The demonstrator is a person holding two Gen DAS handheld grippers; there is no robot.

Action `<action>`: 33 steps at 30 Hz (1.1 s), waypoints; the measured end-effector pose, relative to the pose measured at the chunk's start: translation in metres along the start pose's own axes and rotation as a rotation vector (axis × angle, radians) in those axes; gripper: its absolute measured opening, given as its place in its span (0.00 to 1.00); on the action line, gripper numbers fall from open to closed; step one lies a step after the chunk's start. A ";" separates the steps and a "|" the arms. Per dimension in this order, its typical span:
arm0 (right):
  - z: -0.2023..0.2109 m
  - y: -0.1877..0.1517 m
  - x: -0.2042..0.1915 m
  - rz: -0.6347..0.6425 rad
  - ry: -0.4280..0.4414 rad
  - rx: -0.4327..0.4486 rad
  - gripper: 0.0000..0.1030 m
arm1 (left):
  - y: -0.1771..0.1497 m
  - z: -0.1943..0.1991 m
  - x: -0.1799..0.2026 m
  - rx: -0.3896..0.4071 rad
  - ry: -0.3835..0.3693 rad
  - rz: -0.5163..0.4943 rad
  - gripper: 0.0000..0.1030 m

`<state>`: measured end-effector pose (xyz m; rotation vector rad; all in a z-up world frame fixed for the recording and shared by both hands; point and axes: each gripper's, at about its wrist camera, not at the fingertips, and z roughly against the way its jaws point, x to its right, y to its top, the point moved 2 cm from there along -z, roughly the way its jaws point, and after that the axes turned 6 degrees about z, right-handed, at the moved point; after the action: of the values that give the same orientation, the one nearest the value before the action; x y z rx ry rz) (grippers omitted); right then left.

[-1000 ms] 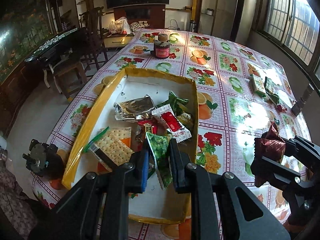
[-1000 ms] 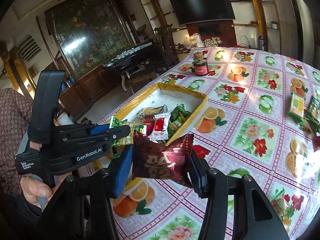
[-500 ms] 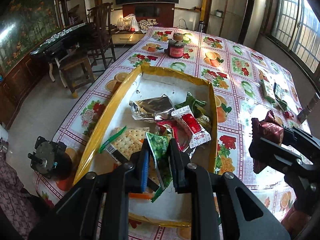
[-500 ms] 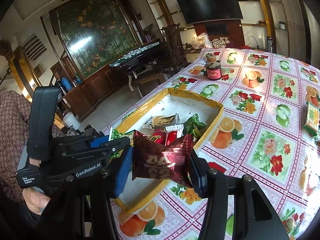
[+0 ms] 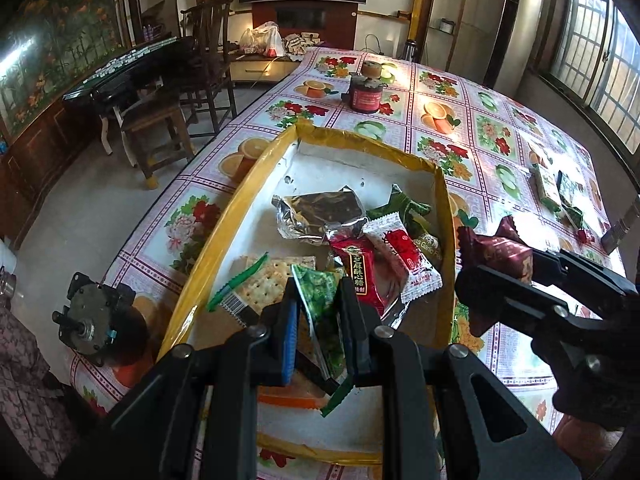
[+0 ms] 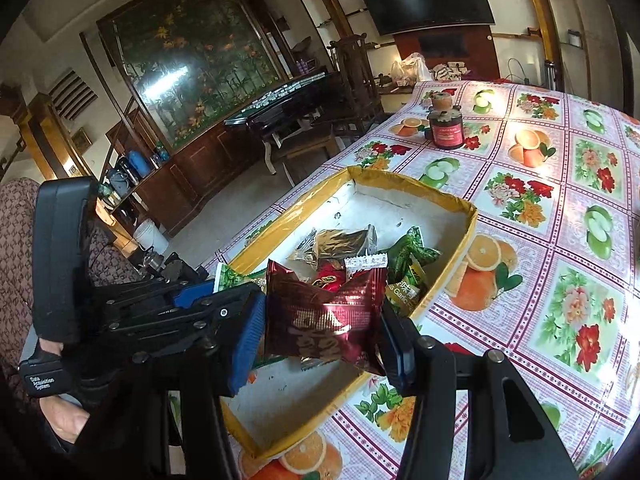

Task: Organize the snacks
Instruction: 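Carry the green pea bag to the tray while the right tool carries the maroon bag, then release the green pea bag into the tray with the left tool while the right tool releases the maroon bag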

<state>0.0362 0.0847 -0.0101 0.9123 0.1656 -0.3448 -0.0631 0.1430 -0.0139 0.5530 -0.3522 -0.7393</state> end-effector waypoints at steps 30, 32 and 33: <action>-0.057 0.003 0.016 -0.022 0.003 -0.084 0.45 | 0.007 -0.024 -0.013 -0.052 -0.018 0.044 0.21; -0.054 0.003 0.017 -0.027 0.004 -0.074 0.45 | 0.007 -0.023 -0.014 -0.052 -0.020 0.042 0.21; -0.051 0.003 0.017 -0.030 0.005 -0.067 0.45 | 0.007 -0.022 -0.013 -0.052 -0.022 0.041 0.21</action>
<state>0.0537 0.1229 -0.0432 0.8448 0.1949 -0.3627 -0.0578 0.1646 -0.0288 0.4876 -0.3624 -0.7138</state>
